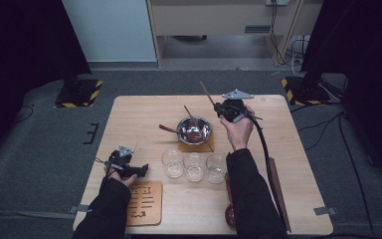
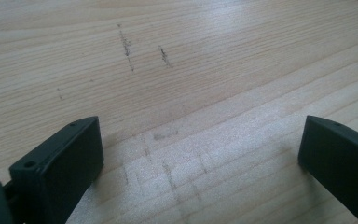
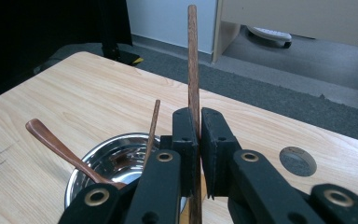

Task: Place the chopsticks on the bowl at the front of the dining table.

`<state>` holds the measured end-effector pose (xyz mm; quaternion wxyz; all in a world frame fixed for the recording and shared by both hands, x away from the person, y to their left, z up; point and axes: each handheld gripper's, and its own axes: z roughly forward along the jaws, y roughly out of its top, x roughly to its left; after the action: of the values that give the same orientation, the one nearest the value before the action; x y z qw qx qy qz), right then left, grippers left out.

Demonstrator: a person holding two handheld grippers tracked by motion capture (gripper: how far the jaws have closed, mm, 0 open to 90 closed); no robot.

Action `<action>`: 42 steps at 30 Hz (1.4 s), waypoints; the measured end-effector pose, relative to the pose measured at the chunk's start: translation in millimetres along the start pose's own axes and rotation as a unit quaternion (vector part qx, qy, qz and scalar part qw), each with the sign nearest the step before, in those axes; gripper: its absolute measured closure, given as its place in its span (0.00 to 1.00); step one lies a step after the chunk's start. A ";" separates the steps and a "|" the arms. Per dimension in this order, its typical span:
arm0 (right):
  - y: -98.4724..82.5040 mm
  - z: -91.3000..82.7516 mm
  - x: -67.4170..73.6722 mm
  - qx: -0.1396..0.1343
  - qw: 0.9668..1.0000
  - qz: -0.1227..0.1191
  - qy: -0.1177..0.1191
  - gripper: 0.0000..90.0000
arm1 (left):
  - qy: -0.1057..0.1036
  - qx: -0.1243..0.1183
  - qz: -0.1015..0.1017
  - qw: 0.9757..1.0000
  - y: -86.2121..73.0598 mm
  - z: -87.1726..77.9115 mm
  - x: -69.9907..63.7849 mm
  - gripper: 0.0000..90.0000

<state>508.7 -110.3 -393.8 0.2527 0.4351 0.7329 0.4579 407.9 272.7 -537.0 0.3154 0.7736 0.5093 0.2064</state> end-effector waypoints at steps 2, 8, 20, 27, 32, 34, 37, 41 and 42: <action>-0.3 1.4 0.1 0.002 1.000 0.000 0.000 0.94 | 0.000 0.000 0.000 1.000 0.0 0.0 0.0 0.00; 2.2 6.5 3.7 0.008 1.000 -0.006 0.000 0.94 | 0.000 0.000 0.000 1.000 0.0 0.0 0.0 0.00; 4.8 19.9 12.1 0.012 1.000 -0.004 0.005 0.94 | 0.000 0.000 0.000 1.000 0.0 0.0 0.0 0.00; 5.8 24.8 12.0 0.009 1.000 0.003 0.003 0.94 | 0.000 0.000 0.000 1.000 0.0 0.0 0.0 0.00; 7.0 27.2 13.8 0.006 1.000 0.004 0.004 0.94 | 0.000 0.000 0.000 1.000 0.0 0.0 0.0 0.00; 6.9 28.8 14.2 0.009 1.000 0.001 0.004 0.94 | 0.000 0.000 0.000 1.000 0.0 0.0 0.0 0.00; 6.5 31.4 14.5 0.012 1.000 0.000 0.004 0.94 | 0.000 0.000 0.000 1.000 0.0 0.0 0.0 0.00; 6.7 36.5 16.1 0.015 1.000 -0.001 0.004 0.94 | 0.000 0.000 0.000 1.000 0.0 0.0 0.0 0.00; 7.1 38.5 17.4 0.015 1.000 -0.003 0.006 0.94 | 0.000 0.000 0.000 1.000 0.0 0.0 0.1 0.00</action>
<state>532.6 -76.4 -404.5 0.2434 0.4337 0.7425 0.4487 407.9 272.8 -536.9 0.3153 0.7737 0.5093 0.2062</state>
